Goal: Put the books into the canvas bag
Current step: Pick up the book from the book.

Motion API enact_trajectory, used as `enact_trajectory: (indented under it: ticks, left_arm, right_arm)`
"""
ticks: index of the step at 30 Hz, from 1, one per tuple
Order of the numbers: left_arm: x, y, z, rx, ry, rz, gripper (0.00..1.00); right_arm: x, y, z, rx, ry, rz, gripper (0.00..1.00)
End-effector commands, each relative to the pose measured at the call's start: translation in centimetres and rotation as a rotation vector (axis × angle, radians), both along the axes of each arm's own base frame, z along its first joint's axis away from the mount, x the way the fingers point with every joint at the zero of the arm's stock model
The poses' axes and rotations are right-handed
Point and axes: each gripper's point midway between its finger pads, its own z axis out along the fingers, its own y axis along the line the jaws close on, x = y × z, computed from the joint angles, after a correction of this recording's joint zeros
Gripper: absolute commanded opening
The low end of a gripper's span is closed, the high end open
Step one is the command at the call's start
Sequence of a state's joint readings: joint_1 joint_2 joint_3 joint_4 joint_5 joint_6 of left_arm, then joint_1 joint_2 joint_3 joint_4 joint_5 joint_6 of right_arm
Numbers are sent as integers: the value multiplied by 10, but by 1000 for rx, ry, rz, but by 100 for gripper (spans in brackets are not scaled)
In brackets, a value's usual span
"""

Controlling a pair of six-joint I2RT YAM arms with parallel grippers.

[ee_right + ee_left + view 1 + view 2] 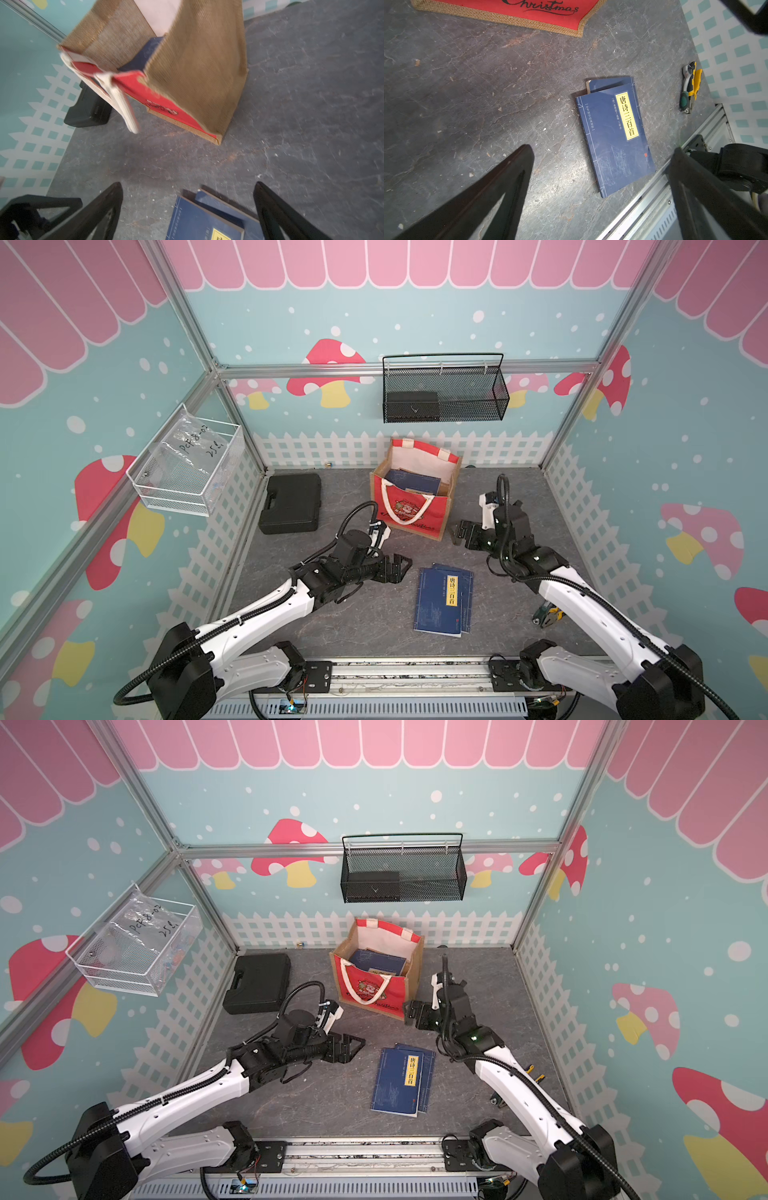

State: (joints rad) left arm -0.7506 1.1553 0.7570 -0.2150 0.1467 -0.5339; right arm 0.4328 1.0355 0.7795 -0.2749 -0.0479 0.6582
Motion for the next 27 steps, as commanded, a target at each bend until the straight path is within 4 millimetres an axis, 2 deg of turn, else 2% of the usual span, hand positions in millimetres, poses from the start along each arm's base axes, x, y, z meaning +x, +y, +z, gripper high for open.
enact_trajectory:
  ticks: [1,6,10,19,27]
  left_arm:
    - [6,-5,0,21,-39,14,99]
    - [-1,-18,-16,40,-26,-12,99]
    - [-2,-21,-34,72,-7,16,99]
    - [-2,-21,-75,102,53,80,99]
    - [4,-17,-97,166,85,125,99]
  right_arm:
    - [-23,-7,-25,-28,58,18,99]
    - [-54,2,-74,-38,187,86,99]
    - [-68,5,-95,-55,238,104,100]
    - [-78,-6,-119,-98,283,78,100]
    - [-80,-12,-127,-124,290,65,100]
